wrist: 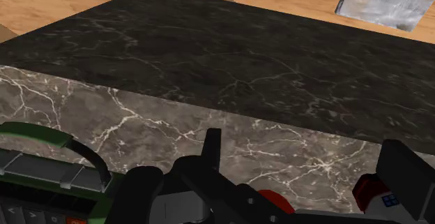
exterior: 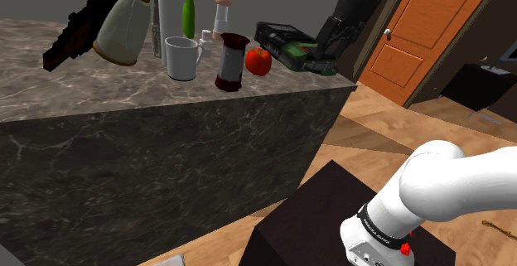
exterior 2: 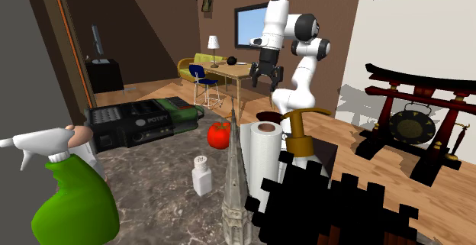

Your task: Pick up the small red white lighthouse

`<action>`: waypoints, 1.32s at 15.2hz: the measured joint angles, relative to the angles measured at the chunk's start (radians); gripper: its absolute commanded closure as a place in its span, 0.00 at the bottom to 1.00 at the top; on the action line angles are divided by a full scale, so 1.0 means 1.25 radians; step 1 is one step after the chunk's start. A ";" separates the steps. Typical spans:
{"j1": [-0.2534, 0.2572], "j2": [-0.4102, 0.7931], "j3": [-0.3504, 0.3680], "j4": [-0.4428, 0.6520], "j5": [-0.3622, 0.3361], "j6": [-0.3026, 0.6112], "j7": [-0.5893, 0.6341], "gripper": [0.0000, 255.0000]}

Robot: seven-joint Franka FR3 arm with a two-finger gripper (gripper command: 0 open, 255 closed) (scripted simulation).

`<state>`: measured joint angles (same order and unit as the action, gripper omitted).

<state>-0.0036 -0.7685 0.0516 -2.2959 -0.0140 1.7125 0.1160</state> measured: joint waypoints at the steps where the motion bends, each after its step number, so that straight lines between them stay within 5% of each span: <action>1: 0.000 0.000 0.000 0.000 0.000 0.000 0.000 0.00; 8: 0.043 0.203 0.018 0.159 0.011 0.001 -0.068 0.00; 20: 0.111 0.581 0.079 0.555 0.008 -0.099 -0.178 0.00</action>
<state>0.1345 -0.0423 0.1506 -1.6023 -0.0044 1.5883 -0.1069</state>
